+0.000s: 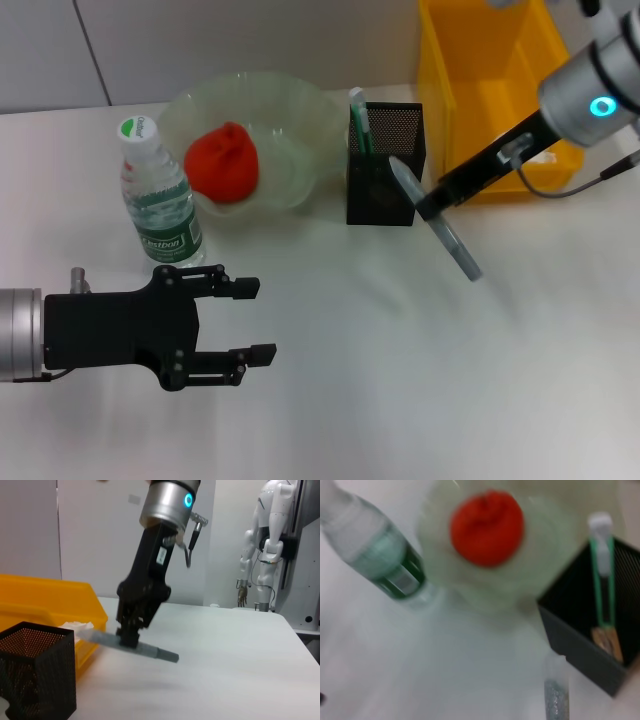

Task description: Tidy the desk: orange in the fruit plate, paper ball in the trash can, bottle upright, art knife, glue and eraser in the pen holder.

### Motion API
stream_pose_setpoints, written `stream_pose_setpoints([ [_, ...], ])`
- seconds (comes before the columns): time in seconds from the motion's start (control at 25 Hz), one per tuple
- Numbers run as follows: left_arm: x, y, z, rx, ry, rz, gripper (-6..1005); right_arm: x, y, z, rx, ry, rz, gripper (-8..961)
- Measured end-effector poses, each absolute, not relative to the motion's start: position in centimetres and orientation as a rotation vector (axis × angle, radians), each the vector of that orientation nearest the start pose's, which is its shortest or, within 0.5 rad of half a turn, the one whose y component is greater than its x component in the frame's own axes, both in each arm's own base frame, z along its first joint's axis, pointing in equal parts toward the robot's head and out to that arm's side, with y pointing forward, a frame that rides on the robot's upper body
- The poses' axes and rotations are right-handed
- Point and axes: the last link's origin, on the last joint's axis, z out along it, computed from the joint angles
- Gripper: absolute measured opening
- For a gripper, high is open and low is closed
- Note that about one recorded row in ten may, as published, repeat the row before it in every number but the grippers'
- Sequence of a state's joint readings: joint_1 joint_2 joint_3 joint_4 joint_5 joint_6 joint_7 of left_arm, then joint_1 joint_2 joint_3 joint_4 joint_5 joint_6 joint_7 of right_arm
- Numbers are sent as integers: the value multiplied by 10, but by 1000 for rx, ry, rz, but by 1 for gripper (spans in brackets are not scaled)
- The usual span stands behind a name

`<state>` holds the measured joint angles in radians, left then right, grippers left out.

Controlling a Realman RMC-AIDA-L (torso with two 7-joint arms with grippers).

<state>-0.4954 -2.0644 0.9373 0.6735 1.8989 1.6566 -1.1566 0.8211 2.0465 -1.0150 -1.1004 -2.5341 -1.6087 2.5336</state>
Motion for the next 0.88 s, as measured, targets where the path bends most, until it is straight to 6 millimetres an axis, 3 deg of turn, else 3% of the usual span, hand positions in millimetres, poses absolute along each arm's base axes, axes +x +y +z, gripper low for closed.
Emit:
stream_pose_setpoints([
  [0.16, -245, 303, -18, -2960, -184, -696, 779, 162, 399, 51, -2635, 1117, 85, 138],
  [0.36, -243, 305, -17, -2962, -168, -694, 780, 172, 399, 67, -2604, 1009, 321, 136],
  [0.6, -242, 306, -17, -2960, -162, -692, 781, 185, 401, 70, -2535, 898, 495, 133],
  [0.88, -243, 306, -18, -2954, -137, -691, 782, 201, 410, 59, -2447, 824, 630, 132],
])
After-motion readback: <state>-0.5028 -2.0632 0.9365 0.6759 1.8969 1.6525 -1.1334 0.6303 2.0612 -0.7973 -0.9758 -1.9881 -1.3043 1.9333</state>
